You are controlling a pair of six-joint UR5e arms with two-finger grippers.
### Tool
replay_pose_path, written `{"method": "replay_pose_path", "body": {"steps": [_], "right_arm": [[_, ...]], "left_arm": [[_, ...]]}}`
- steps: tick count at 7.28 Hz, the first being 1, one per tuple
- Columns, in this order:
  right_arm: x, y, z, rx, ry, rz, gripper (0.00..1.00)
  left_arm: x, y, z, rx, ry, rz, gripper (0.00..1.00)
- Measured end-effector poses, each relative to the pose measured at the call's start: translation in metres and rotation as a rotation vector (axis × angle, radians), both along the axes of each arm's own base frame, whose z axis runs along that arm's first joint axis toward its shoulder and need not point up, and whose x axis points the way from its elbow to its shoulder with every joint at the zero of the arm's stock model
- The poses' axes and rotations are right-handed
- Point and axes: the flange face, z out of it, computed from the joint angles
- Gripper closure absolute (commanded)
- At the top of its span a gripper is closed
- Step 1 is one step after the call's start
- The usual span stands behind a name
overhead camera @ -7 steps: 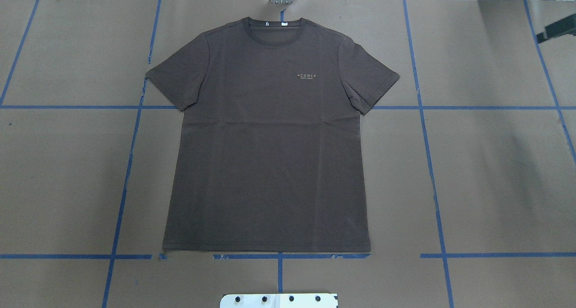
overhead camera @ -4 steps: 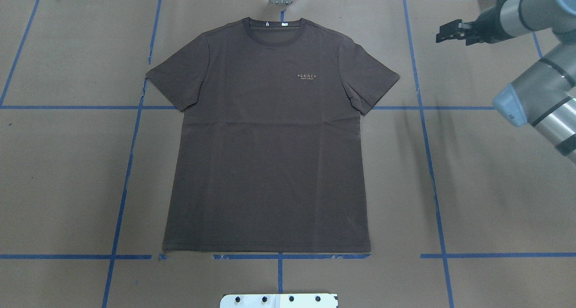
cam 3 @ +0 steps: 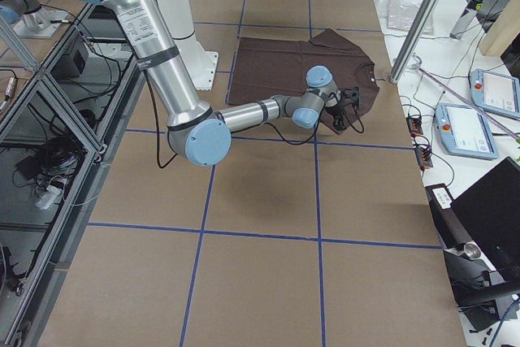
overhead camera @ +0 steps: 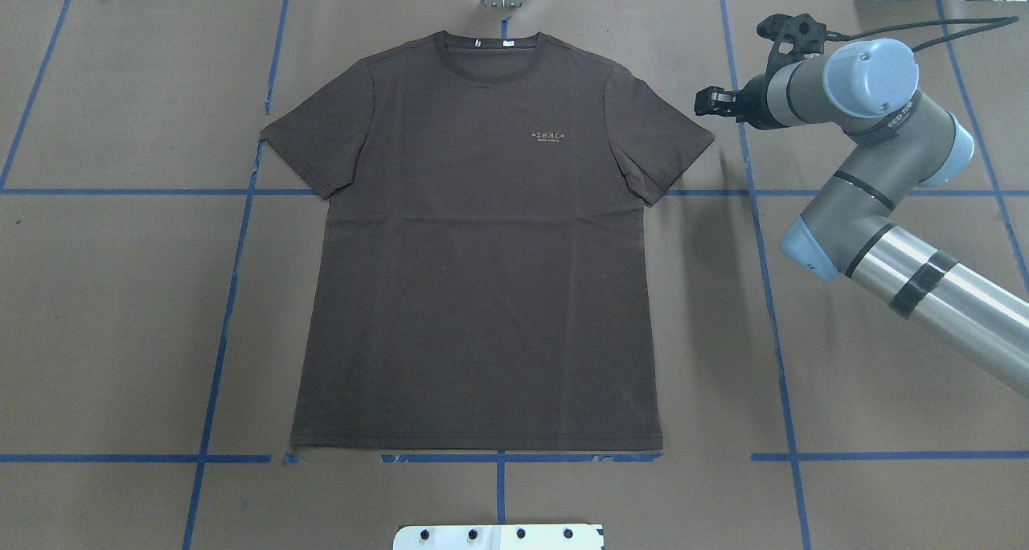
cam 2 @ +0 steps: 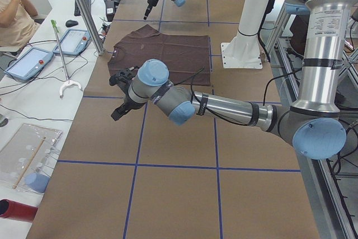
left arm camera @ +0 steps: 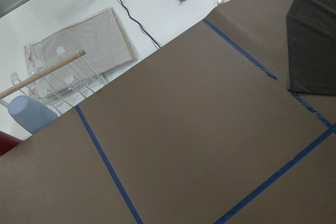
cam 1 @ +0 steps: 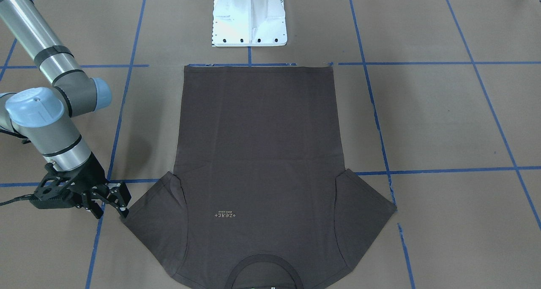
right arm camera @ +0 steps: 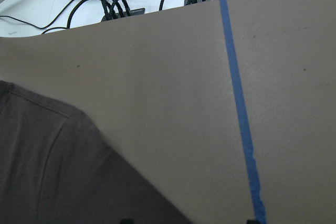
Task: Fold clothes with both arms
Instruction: 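Move the right gripper toward the sleeve nearest it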
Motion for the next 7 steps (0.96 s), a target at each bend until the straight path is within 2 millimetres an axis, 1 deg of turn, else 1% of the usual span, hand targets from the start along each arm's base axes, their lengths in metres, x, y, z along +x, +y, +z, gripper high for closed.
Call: {"method": "replay_pose_path", "body": {"steps": [2,3,6,7], "right_arm": [[-0.020,-0.003,0.010,0.000,0.021,0.006,0.34],[-0.027,-0.003,0.012,0.000,0.030,0.008,0.34],[-0.038,0.000,0.022,-0.007,0.049,0.004,0.36],[-0.039,0.001,0.023,-0.008,0.052,0.004,0.52]], "left_arm": [[0.000,0.000,0.000,0.000,0.000,0.000,0.00],[0.000,0.000,0.000,0.000,0.000,0.000,0.00],[0.000,0.000,0.001,-0.001,0.000,0.000,0.00],[0.000,0.000,0.001,-0.001,0.000,0.000,0.00]]}}
